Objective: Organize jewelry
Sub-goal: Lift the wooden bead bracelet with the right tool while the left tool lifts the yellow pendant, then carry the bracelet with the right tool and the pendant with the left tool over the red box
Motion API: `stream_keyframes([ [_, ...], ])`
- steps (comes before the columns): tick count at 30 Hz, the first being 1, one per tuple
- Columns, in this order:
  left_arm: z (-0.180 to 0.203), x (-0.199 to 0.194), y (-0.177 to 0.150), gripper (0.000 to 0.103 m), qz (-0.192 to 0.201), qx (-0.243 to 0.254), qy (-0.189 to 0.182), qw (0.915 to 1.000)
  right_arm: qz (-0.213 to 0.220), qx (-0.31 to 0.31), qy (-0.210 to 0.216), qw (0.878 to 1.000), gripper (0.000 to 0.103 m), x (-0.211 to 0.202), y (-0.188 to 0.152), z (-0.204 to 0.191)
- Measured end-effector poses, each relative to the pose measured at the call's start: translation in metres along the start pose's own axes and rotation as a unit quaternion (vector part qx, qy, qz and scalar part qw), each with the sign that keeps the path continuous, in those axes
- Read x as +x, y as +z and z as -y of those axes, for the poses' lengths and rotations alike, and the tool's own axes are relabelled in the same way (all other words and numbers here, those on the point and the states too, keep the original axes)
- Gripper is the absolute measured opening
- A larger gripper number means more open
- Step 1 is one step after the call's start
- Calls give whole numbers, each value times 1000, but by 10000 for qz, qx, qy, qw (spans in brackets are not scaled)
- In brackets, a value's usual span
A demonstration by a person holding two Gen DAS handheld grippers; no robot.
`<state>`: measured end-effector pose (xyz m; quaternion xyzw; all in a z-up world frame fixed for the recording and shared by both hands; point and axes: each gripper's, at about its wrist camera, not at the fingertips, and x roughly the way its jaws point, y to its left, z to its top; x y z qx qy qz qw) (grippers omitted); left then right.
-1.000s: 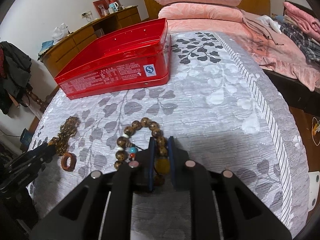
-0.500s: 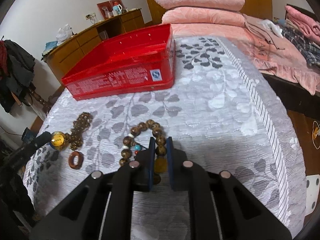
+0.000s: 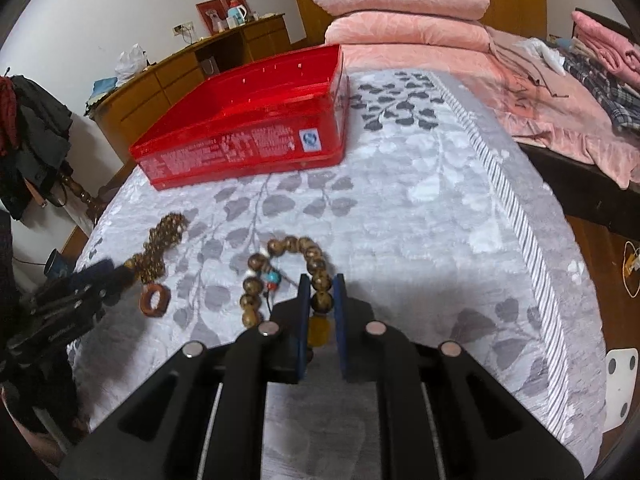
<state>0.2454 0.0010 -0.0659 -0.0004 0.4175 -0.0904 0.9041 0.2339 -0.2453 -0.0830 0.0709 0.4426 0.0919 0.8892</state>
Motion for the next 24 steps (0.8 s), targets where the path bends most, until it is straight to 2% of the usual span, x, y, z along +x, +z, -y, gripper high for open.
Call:
stream_keyframes([
  [3, 6, 12, 3, 59, -143, 121, -126, 9997, -18, 0, 9, 10000, 10, 2, 0, -1],
  [5, 5, 13, 4, 56, -154, 77, -213, 9996, -14, 0, 13, 10000, 11, 1, 1, 0],
  [7, 2, 13, 3, 47, -146, 39, -332, 9993, -1, 88, 61, 9999, 13, 0, 3, 4],
  [8, 2, 12, 2, 36, -140, 35, -327, 9994, 15, 144, 93, 9999, 13, -1, 4, 6],
  [12, 3, 11, 1, 36, -113, 43, -323, 9994, 114, 469, 182, 9987, 14, -9, 11, 24],
  [17, 0, 0, -1, 36, 16, -119, -396, 9991, 301, 611, -17, 9977, 14, -22, 17, 39],
  [24, -11, -15, 2, 36, 220, -323, -288, 9988, 37, 378, 41, 9993, 15, -9, 13, 25],
])
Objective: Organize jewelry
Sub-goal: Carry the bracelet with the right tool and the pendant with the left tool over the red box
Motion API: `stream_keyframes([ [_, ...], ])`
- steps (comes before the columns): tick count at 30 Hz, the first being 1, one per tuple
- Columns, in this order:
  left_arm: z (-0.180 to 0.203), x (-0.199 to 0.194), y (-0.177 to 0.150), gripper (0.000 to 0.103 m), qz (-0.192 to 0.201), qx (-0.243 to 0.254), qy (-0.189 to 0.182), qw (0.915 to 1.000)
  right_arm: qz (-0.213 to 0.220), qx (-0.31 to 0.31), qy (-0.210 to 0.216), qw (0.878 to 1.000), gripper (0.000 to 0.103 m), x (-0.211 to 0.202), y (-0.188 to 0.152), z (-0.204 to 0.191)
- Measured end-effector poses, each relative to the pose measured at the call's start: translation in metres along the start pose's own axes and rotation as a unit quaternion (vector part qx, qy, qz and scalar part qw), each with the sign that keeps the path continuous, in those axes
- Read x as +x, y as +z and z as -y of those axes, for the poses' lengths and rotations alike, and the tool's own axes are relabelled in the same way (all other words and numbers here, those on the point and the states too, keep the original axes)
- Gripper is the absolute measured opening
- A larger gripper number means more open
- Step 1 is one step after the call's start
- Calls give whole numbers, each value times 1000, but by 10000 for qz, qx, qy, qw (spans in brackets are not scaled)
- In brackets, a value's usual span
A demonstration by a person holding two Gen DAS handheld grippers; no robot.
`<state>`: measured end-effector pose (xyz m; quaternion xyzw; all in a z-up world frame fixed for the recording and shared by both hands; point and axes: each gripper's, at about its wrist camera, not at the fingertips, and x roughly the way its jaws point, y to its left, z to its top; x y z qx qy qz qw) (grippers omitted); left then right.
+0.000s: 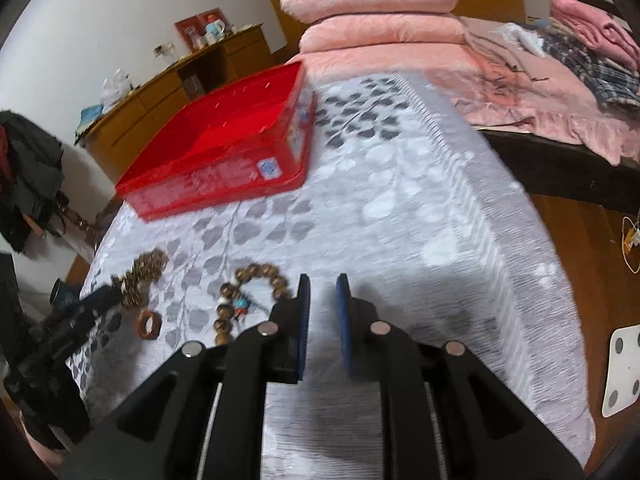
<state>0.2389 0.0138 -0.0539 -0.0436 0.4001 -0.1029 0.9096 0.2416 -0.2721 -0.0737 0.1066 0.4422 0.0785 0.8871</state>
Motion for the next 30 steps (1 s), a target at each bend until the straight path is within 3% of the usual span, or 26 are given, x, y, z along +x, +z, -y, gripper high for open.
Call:
stream_keyframes([
  [4, -7, -2, 0, 36, 66, -68, 164, 9998, -177, -264, 82, 9995, 30, 13, -5, -19],
  [8, -12, 2, -4, 36, 23, -142, 156, 9998, -259, -444, -21, 9987, 34, 24, -9, -28],
  [9, -12, 4, -5, 36, 2, -159, 151, 9998, -238, -498, -73, 9984, 31, 25, -9, -30],
  [11, -14, 6, -6, 36, -40, -232, 120, 9997, -193, -578, -236, 9979, 10, 24, -10, -32],
  [19, -9, -16, 20, 36, 327, -226, 14, 9992, 159, -760, 76, 9970, 10, 0, 6, -48],
  [30, 10, -49, 69, 36, 852, -47, -211, 9961, 736, -1411, 163, 9871, 10, -43, 62, -86],
])
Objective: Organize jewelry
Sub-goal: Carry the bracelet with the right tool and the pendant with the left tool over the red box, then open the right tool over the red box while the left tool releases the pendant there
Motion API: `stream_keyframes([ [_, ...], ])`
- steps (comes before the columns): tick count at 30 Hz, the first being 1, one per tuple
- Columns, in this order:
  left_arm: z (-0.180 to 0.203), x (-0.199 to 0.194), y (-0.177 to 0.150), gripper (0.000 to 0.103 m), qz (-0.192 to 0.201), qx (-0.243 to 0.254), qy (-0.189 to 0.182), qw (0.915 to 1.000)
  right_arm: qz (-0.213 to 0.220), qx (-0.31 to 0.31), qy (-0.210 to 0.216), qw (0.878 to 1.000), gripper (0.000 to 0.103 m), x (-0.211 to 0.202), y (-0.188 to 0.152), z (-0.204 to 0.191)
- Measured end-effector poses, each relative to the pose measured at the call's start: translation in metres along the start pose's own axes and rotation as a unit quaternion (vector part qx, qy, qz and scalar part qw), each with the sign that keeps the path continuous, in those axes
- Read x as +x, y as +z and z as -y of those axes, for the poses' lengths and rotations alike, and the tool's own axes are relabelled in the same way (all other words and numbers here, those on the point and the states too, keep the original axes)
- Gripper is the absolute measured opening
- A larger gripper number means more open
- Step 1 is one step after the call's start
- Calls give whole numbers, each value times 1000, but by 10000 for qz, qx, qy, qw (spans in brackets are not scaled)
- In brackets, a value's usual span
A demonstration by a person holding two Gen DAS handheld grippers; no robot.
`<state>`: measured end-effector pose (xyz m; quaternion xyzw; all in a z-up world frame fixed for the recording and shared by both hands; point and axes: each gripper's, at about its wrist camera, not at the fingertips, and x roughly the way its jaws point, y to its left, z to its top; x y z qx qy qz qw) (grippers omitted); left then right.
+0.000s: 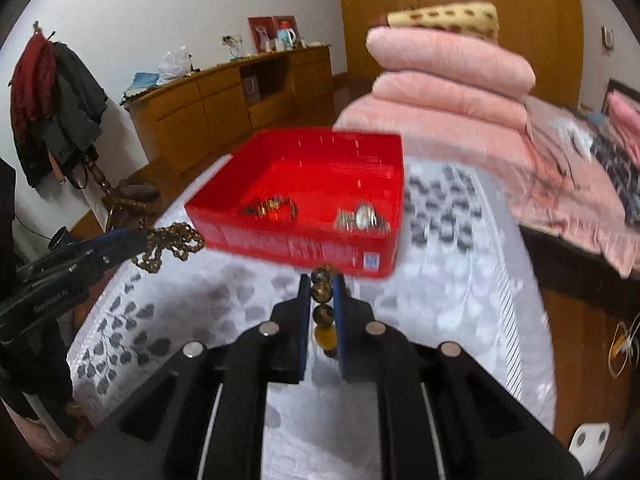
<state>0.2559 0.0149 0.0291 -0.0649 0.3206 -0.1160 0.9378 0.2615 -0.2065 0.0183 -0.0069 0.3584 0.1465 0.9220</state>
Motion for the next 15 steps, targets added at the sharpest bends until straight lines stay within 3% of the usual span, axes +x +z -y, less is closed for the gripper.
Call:
stream_keyframes([
  [8, 12, 18, 37, 36, 87, 53, -44, 9999, 193, -73, 202, 9996, 10, 7, 45, 3],
  [15, 16, 61, 65, 36, -22, 61, 36, 10000, 172, 100, 238, 9995, 10, 39, 78, 16],
])
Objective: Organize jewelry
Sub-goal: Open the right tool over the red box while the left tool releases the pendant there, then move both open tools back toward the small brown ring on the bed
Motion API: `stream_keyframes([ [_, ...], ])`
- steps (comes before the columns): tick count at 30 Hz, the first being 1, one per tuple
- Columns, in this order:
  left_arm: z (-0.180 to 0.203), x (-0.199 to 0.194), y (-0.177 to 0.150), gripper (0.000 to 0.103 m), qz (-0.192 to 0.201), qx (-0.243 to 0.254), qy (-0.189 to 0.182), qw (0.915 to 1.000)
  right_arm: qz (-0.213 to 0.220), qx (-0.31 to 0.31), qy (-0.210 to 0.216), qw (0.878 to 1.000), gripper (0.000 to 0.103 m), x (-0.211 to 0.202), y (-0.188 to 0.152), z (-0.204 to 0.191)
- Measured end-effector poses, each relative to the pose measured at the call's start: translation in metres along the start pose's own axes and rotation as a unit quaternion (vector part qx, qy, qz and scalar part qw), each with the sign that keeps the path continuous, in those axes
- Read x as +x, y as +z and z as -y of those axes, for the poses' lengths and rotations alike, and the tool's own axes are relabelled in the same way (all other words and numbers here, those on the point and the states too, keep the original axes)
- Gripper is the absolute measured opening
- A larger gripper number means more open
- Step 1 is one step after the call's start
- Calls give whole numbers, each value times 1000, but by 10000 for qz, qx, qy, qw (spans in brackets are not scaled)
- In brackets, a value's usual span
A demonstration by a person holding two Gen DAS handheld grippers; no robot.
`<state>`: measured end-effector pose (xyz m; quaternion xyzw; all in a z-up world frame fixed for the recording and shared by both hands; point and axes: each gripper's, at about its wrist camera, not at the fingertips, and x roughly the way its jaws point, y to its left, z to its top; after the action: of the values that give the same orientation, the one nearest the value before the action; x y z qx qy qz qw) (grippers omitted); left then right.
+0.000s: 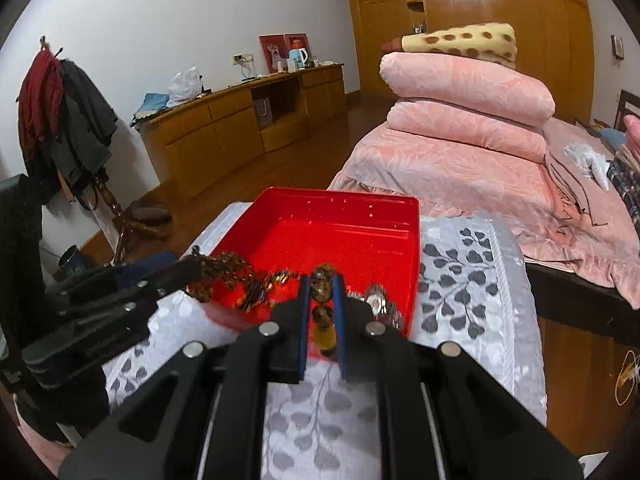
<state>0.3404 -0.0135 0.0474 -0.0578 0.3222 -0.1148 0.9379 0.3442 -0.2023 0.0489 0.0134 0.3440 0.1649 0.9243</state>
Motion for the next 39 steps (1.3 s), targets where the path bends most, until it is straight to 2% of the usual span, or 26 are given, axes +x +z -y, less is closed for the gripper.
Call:
stream_keyframes([
  [6, 2, 43, 11, 36, -170, -16, 184, 9997, -193, 145, 39, 9997, 10, 41, 10, 9],
  [13, -6, 83, 3, 36, -502, -70, 293, 9983, -424, 298, 39, 9986, 10, 76, 5, 17],
  [17, -10, 92, 2, 36, -651, -75, 297, 9974, -441, 335, -249, 9982, 14, 81, 3, 21],
  [19, -14, 83, 5, 37, -559, -144, 250, 9980, -377, 304, -419, 9979, 26, 77, 2, 24],
  [20, -17, 78, 7, 40, -510, -157, 239, 9983, -338, 290, -460, 9979, 29, 73, 1, 25],
  [21, -20, 70, 9, 44, -413, -179, 252, 9987, -273, 257, -525, 9979, 31, 66, -2, 24],
  [26, -38, 27, 7, 46, -11, -391, 428, 9983, -89, 207, -735, 9970, 37, 38, -22, 23],
  [28, -44, 13, 1, 47, 77, -459, 553, 9974, -75, 260, -747, 9968, 42, 29, -33, 22],
  [33, -57, -18, -27, 59, 150, -432, 917, 9947, 28, 364, -844, 9958, 60, 3, -70, 19],
  [35, -59, -27, -43, 61, 100, -412, 950, 9946, 5, 440, -859, 9953, 65, -6, -88, 19],
  [39, -63, -43, -74, 70, -30, -377, 1038, 9939, -44, 488, -993, 9938, 83, -22, -116, 18],
])
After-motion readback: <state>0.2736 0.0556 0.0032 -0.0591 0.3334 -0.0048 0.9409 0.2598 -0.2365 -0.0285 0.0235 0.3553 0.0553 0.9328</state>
